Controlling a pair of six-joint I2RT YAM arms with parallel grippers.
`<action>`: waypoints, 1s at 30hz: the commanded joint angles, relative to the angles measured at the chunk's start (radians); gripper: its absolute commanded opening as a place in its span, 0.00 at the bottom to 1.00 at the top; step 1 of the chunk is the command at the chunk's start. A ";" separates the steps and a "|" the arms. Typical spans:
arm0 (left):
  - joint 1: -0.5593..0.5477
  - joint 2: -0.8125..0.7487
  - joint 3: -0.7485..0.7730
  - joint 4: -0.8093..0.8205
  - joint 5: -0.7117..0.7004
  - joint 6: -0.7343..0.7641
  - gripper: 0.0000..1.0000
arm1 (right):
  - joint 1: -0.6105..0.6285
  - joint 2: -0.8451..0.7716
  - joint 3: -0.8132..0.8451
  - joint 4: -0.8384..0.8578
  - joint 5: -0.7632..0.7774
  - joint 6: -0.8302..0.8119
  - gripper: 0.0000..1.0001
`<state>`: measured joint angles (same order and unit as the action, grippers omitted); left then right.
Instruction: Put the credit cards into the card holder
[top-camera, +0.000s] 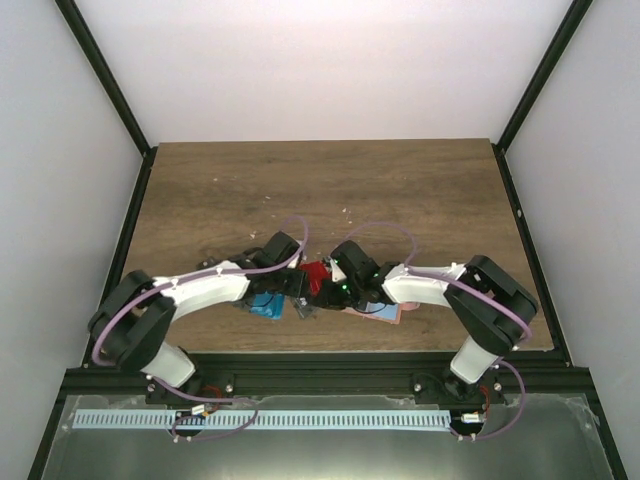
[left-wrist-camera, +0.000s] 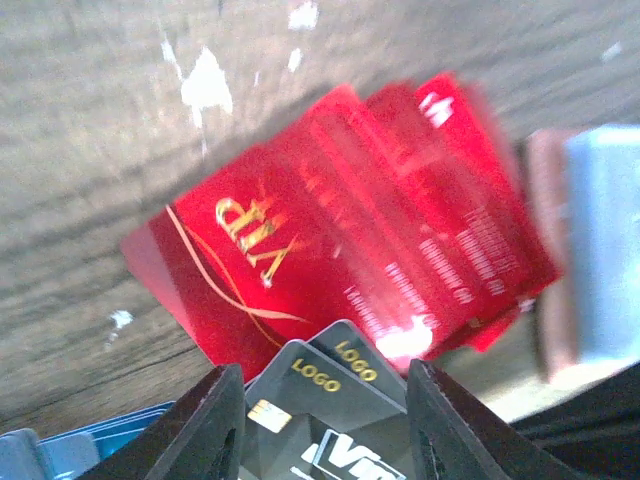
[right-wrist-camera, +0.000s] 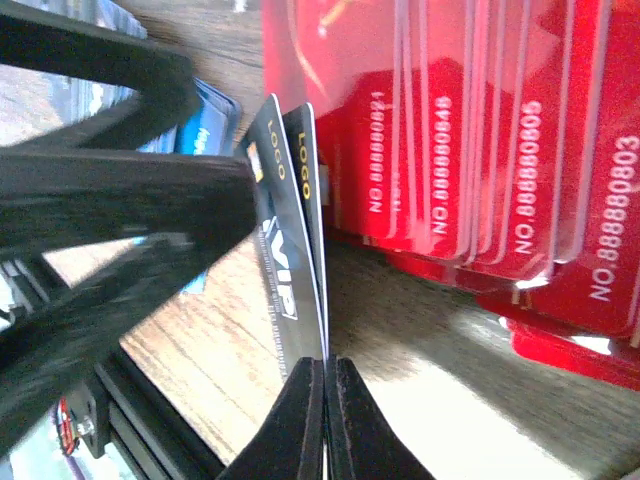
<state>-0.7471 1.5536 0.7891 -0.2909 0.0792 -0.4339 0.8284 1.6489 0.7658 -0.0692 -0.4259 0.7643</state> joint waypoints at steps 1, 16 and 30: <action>0.002 -0.157 0.007 -0.021 -0.046 -0.009 0.47 | 0.008 -0.053 -0.003 -0.001 -0.001 -0.024 0.01; 0.259 -0.501 -0.272 0.244 0.382 -0.121 0.52 | -0.019 -0.233 -0.117 0.202 -0.049 -0.026 0.01; 0.336 -0.491 -0.411 0.581 0.632 -0.308 0.54 | -0.090 -0.404 -0.238 0.335 -0.112 0.045 0.01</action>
<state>-0.4183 1.0454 0.3908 0.1581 0.6250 -0.6888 0.7532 1.2732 0.5446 0.1963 -0.4973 0.7872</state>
